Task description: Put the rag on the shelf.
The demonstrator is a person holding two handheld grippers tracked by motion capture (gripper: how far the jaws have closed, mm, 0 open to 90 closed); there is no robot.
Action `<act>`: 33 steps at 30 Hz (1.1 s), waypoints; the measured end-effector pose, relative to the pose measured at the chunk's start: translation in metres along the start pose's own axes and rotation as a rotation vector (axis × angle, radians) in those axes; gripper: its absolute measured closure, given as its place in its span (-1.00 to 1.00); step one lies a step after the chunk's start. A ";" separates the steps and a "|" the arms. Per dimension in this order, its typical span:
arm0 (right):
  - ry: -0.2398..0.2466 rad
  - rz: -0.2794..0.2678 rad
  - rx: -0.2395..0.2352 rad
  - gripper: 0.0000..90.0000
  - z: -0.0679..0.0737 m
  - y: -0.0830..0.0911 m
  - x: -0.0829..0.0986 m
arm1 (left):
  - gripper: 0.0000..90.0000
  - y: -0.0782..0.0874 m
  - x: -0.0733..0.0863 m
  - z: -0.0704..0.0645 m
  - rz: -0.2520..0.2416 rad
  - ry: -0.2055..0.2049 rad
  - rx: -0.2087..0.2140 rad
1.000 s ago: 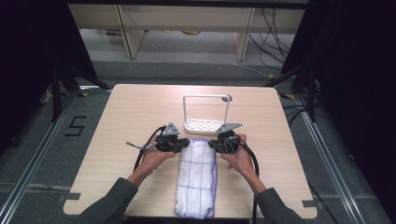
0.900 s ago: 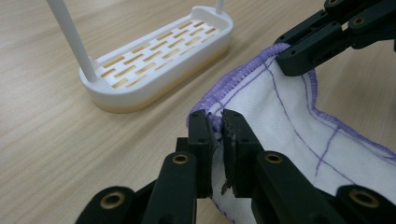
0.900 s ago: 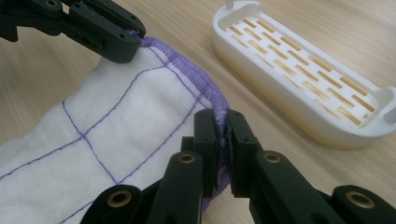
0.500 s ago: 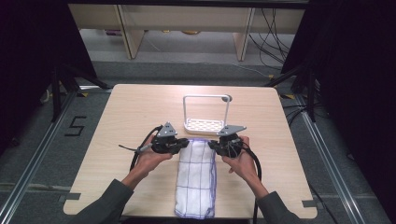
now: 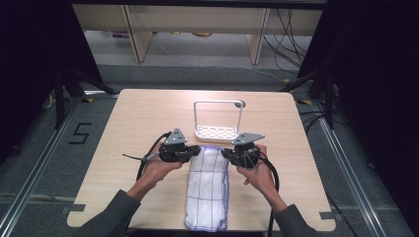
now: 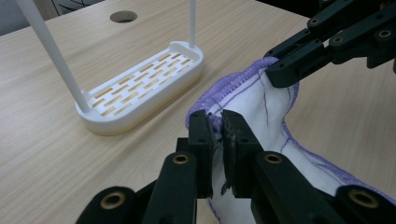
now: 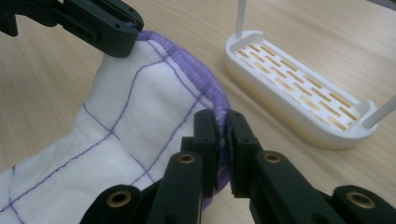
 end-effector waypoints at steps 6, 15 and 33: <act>0.004 -0.014 0.007 0.89 0.007 0.010 -0.008 | 0.82 0.008 -0.008 -0.007 -0.026 0.013 -0.001; 0.011 -0.065 -0.011 0.89 0.016 0.033 -0.028 | 0.82 0.023 -0.031 -0.018 -0.060 0.031 0.043; 0.066 -0.196 -0.010 0.90 0.019 0.078 -0.106 | 0.85 0.045 -0.111 -0.023 -0.135 -0.027 0.062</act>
Point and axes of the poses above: each handheld gripper's, and its own axes: y roughly backward along the jaws, x roughly out of its underside, z roughly to its left, the point moved 5 cm from there along -y, roughly forward along the jaws, and after that the axes turned 12 degrees about -z, right-handed, at the moved point
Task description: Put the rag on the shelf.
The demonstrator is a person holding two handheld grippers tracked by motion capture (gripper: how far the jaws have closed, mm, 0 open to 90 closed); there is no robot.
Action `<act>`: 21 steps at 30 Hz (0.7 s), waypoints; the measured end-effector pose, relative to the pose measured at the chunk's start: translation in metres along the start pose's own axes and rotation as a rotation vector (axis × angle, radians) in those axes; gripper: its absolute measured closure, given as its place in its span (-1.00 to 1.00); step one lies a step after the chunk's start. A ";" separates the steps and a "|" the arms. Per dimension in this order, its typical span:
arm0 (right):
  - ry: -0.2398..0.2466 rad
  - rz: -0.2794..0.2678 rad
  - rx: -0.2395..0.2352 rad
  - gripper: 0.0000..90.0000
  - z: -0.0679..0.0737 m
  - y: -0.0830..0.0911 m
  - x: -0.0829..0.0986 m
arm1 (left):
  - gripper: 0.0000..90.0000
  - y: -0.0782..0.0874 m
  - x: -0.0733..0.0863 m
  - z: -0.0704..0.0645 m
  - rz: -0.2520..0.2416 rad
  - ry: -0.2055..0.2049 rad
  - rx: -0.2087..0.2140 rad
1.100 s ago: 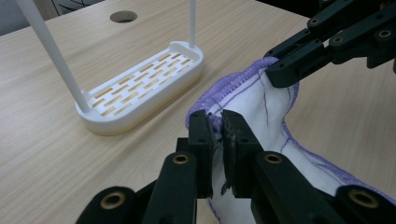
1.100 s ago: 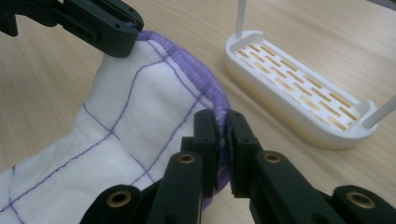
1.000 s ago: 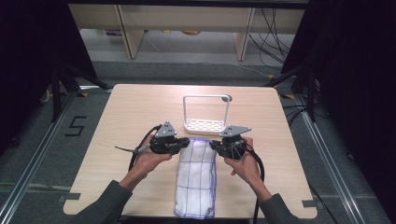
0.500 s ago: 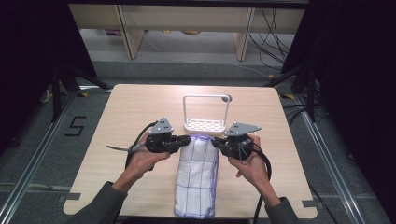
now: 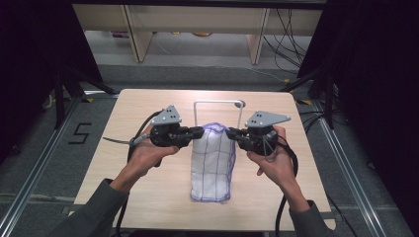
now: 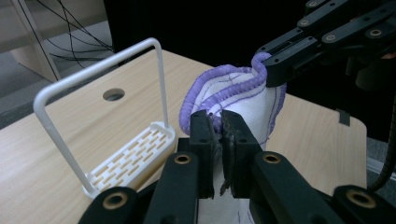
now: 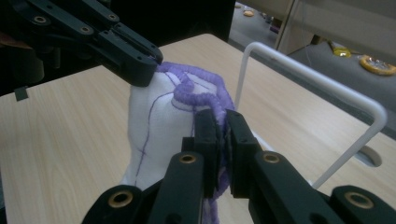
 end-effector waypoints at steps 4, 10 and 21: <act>-0.015 -0.002 0.006 0.90 -0.011 -0.001 -0.013 | 0.85 -0.004 -0.012 0.009 -0.008 0.012 -0.011; -0.026 -0.029 0.015 0.90 -0.025 -0.006 -0.034 | 0.85 -0.009 -0.033 0.024 -0.014 0.009 -0.047; -0.017 -0.048 0.071 0.90 -0.049 -0.015 -0.066 | 0.85 -0.022 -0.069 0.047 -0.054 0.003 -0.087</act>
Point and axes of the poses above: each handheld gripper's, and its own axes: y roughly backward along the jaws, x roughly out of its underside, z roughly to its left, the point moved 5 cm from there along -y, roughly forward along the jaws, and after that the axes turned 12 degrees about -z, right-handed, at the moved point
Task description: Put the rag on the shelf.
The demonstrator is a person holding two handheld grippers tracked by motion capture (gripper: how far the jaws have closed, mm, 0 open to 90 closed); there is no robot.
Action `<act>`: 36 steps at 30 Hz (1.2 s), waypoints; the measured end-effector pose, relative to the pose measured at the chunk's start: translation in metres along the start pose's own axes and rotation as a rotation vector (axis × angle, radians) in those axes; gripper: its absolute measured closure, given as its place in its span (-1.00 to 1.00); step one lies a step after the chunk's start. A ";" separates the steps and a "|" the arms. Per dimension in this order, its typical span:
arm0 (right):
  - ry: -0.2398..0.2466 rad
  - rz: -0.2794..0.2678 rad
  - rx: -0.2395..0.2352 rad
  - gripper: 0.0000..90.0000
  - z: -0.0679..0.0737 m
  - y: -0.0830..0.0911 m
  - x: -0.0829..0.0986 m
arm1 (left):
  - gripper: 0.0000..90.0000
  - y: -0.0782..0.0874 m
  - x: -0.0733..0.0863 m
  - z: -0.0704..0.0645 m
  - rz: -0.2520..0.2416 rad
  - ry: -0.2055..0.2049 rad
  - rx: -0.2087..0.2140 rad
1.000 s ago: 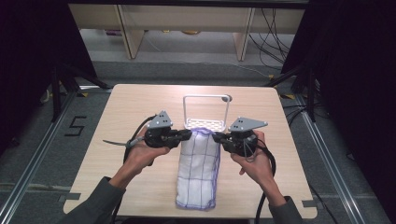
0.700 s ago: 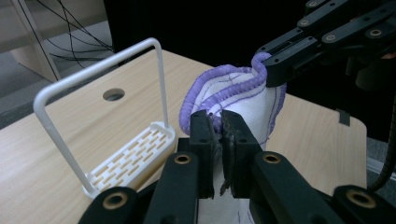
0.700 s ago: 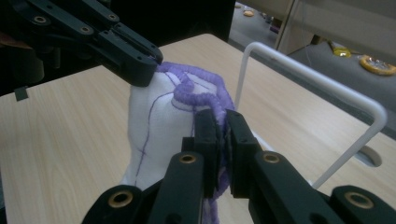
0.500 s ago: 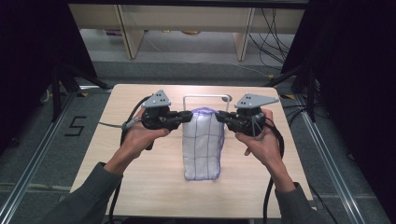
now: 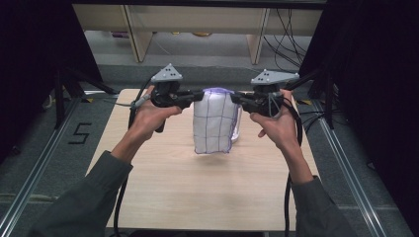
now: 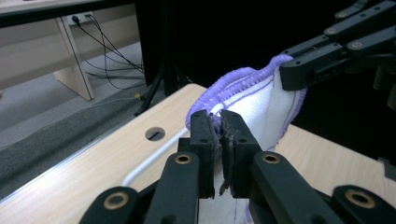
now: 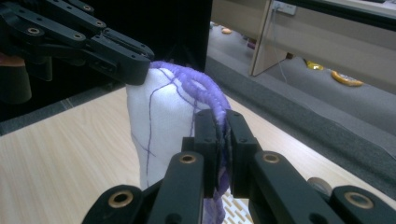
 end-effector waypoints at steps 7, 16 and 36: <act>-0.014 -0.017 0.022 0.90 -0.014 -0.008 -0.012 | 0.85 -0.011 -0.010 0.011 -0.005 0.010 -0.013; -0.042 -0.030 0.042 0.90 -0.030 -0.020 -0.023 | 0.85 -0.027 -0.021 0.026 -0.022 0.016 -0.049; -0.067 -0.074 0.136 0.88 -0.073 -0.056 -0.046 | 0.85 -0.065 -0.040 0.071 -0.084 0.085 -0.105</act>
Point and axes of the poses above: each handheld gripper's, and its own axes: y roughly backward along the jaws, x roughly out of its underside, z roughly to its left, the point moved 5 cm from there along -y, roughly forward along the jaws, and after that the axes turned 12 degrees about -z, right-handed, at the moved point
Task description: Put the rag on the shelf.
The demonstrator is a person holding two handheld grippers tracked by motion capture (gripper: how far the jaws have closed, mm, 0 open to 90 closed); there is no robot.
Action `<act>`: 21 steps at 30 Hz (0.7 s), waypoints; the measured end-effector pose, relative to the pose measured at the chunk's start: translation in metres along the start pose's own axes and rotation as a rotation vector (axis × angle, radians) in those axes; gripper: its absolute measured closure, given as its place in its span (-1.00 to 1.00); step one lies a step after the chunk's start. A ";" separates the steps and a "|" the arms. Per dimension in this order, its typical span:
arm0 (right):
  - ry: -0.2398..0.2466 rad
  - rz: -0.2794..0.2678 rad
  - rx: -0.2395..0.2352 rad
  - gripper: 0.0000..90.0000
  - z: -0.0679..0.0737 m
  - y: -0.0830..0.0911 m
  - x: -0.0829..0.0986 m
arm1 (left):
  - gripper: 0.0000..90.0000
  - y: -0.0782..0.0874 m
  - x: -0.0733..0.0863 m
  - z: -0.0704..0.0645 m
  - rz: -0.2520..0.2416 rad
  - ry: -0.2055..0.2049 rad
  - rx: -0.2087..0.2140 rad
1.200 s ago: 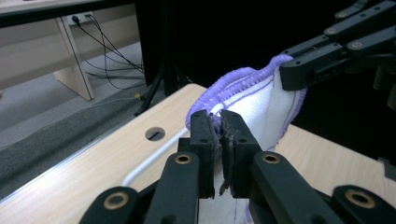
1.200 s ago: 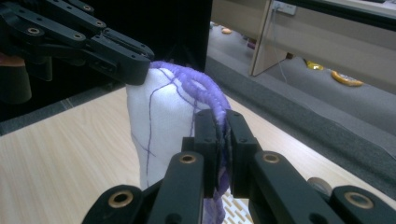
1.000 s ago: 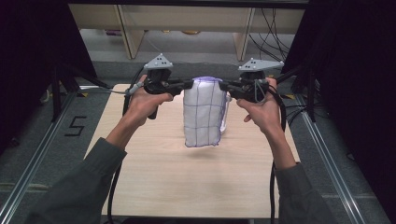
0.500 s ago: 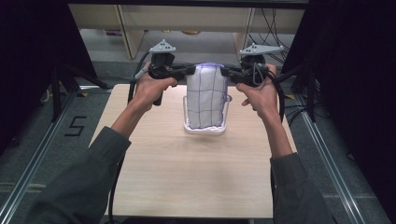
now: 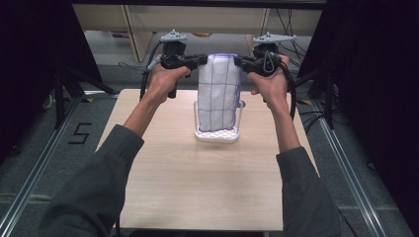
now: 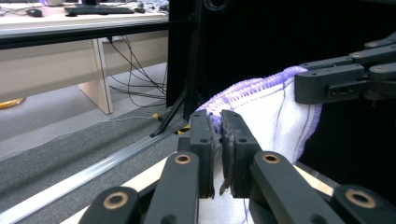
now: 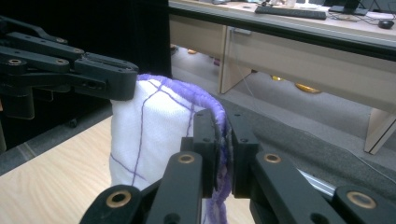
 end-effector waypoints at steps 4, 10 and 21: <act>0.005 0.003 0.035 0.88 -0.010 -0.013 0.005 | 0.85 -0.015 0.008 0.008 -0.005 0.006 -0.030; -0.013 0.022 0.075 0.87 -0.024 -0.034 0.016 | 0.85 -0.033 0.023 0.026 0.000 0.020 -0.076; -0.021 0.117 0.117 0.86 -0.034 -0.067 0.049 | 0.82 -0.049 0.054 0.043 0.064 0.046 -0.142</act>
Point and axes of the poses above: each handheld gripper's, and its own axes: y roughly backward along the jaws, x roughly out of its underside, z roughly to its left, the point moved 5 cm from there along -y, roughly forward along the jaws, and after that the axes turned 12 degrees about -z, right-handed, at the moved point
